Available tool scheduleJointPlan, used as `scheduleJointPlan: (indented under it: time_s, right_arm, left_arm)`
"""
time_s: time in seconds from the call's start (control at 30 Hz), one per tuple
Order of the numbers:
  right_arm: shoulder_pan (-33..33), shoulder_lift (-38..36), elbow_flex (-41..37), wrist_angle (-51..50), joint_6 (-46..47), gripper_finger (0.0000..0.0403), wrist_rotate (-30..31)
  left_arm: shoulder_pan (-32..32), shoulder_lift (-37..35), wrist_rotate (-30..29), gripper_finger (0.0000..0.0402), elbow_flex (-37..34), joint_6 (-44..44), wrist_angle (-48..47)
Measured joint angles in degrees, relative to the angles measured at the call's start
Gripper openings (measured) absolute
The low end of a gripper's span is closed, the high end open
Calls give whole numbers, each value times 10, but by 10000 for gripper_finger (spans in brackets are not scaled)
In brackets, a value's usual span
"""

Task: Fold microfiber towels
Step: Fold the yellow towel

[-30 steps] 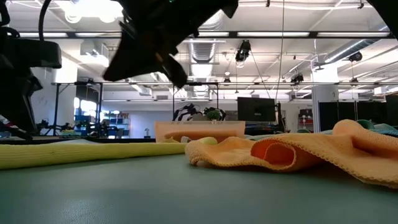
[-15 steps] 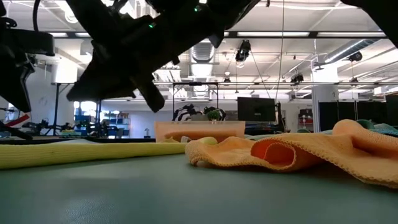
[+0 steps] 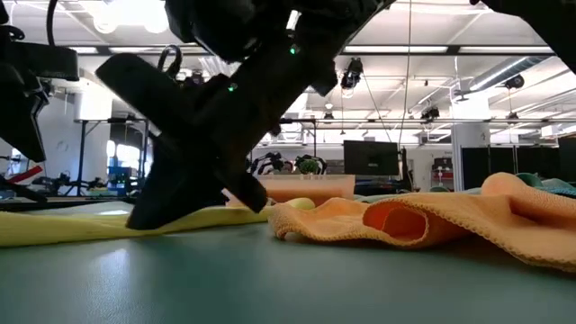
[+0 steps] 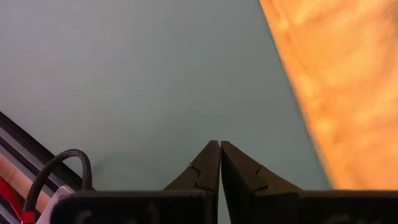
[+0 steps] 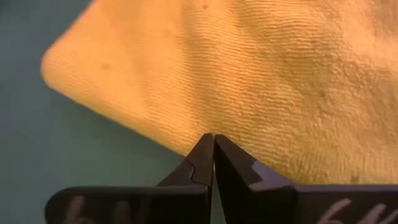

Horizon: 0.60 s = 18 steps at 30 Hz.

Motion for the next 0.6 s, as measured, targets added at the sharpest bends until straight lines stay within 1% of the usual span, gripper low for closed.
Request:
scheduleJointPlan:
  time_s: [0.2,0.33,0.4,0.43,0.5,0.6]
  right_arm:
    - [11,-35,0,-125,-12,8,-39]
    - [22,-65,0,-197,-34,8,-39]
    - [25,-76,0,-223,-42,8,-36]
    - [26,-80,0,-224,-49,8,-35]
    - [26,-84,0,-193,-72,8,-33]
    - [26,-88,0,-104,-88,8,-33]
  left_arm:
    - [0,11,1,0,0,0,1]
    - [0,12,1,0,0,6,19]
    - [0,12,2,0,0,30,33]
    - [0,12,3,0,0,46,41]
    - [0,12,3,0,0,74,55]
    - [0,12,3,0,-1,90,61]
